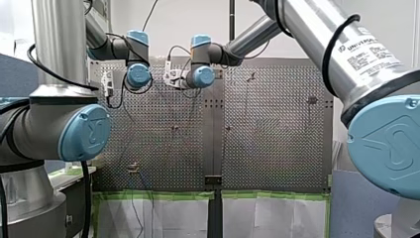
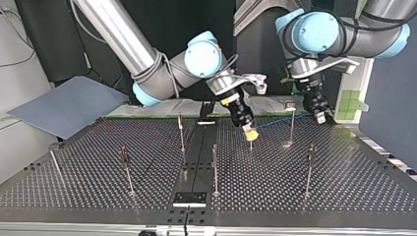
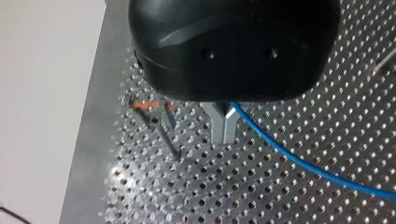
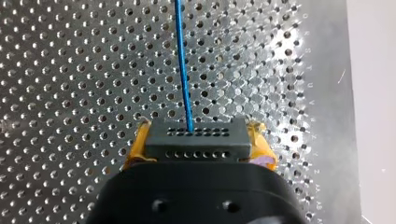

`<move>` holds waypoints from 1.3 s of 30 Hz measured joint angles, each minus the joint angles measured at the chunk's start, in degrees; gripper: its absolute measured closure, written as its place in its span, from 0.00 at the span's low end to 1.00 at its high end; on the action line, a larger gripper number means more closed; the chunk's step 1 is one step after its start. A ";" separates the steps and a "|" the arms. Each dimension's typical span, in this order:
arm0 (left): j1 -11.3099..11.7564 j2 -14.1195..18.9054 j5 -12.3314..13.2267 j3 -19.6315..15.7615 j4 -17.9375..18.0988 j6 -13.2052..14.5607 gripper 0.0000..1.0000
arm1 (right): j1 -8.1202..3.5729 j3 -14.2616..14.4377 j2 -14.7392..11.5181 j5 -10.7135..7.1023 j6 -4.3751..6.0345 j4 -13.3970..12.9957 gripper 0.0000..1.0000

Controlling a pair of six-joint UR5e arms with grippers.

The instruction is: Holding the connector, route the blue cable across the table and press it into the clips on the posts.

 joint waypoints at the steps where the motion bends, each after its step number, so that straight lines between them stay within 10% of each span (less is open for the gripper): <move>1: 0.57 -0.34 0.18 0.46 -0.10 -0.01 1.00 | 0.01 -0.40 0.23 -0.04 0.02 0.31 1.00; 13: 5.79 -3.33 0.48 4.21 -0.63 -0.16 1.00 | 0.10 -6.36 3.37 -0.56 0.06 2.26 1.00; 39: 7.17 -3.44 10.67 7.34 -0.58 -2.83 1.00 | -0.26 -18.44 8.69 -0.68 1.42 6.32 1.00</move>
